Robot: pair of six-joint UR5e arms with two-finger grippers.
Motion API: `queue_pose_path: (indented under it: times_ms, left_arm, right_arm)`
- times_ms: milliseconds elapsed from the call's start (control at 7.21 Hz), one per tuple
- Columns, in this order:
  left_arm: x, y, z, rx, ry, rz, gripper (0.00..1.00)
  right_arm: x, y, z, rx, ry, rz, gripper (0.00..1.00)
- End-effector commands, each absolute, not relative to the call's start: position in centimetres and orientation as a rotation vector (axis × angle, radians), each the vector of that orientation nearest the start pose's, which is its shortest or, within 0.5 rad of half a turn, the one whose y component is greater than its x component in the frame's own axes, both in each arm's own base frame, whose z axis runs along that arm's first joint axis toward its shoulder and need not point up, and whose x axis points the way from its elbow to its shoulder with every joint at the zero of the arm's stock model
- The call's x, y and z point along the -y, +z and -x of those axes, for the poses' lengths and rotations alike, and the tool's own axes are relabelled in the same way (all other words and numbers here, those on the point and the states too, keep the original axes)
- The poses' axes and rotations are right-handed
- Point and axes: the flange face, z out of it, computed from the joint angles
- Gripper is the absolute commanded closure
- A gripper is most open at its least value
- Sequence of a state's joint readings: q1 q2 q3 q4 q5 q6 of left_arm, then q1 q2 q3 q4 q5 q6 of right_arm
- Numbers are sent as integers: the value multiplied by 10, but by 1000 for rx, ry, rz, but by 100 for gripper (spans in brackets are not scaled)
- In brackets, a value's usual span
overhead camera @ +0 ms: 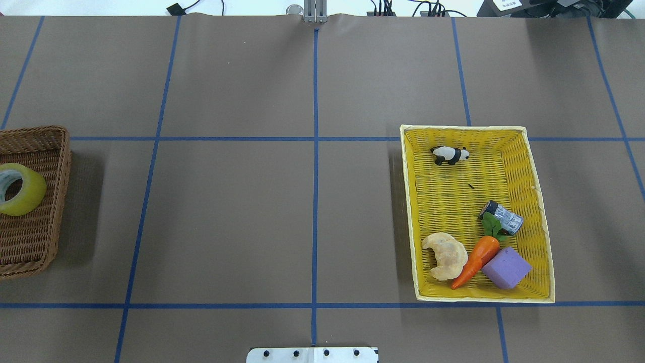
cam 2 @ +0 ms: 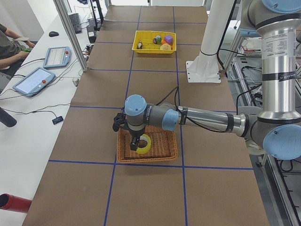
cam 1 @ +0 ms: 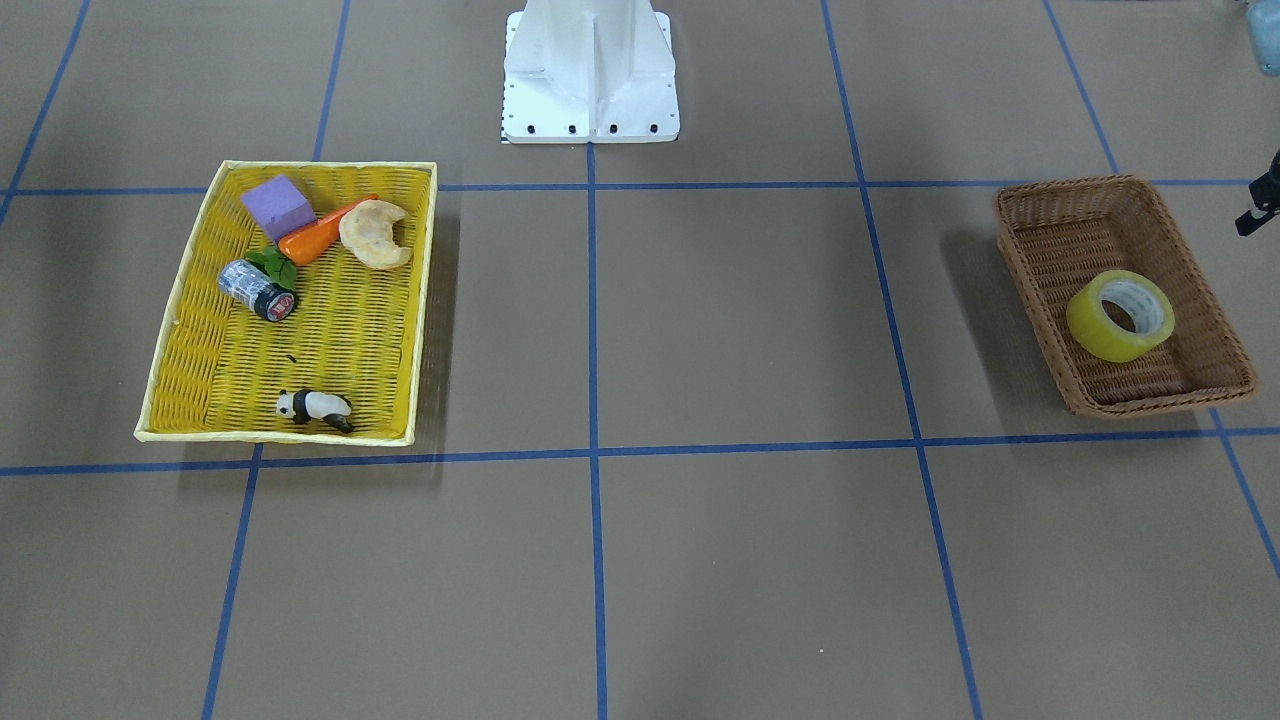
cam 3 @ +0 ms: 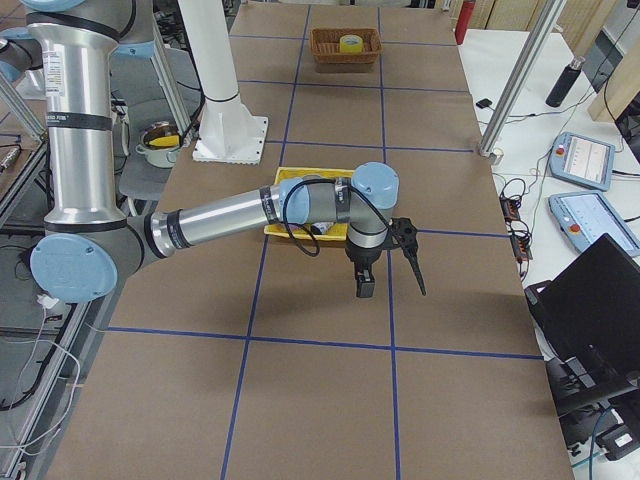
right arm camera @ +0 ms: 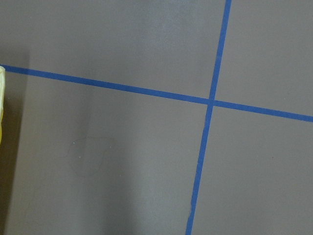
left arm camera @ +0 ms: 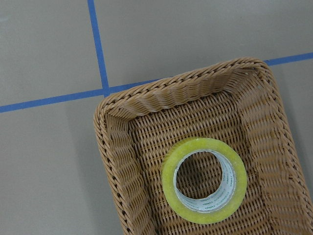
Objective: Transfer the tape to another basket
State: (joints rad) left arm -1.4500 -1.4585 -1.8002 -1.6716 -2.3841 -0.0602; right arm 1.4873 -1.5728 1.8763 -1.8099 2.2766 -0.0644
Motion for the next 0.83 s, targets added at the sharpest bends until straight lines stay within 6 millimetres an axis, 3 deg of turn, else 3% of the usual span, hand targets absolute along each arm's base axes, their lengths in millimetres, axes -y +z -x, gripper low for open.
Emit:
queue_pose_path:
  times_ms: [0,139,416,694]
  left_arm:
    - [473,581,4,-814,151,-144,2]
    - [478,574,3,-815,155,-155,2]
    - [509,591,-5,-817,161,-145,2]
    - [512,598,-5,-825,166,-157,2]
  right_arm:
    - [483,543,-20,692,-185,-46,0]
    - [486,551,-13,694,-191,-26,0]
    - [497,561,8,698,-253,-88,0]
    - [498,561,13,694,-266,-91,0]
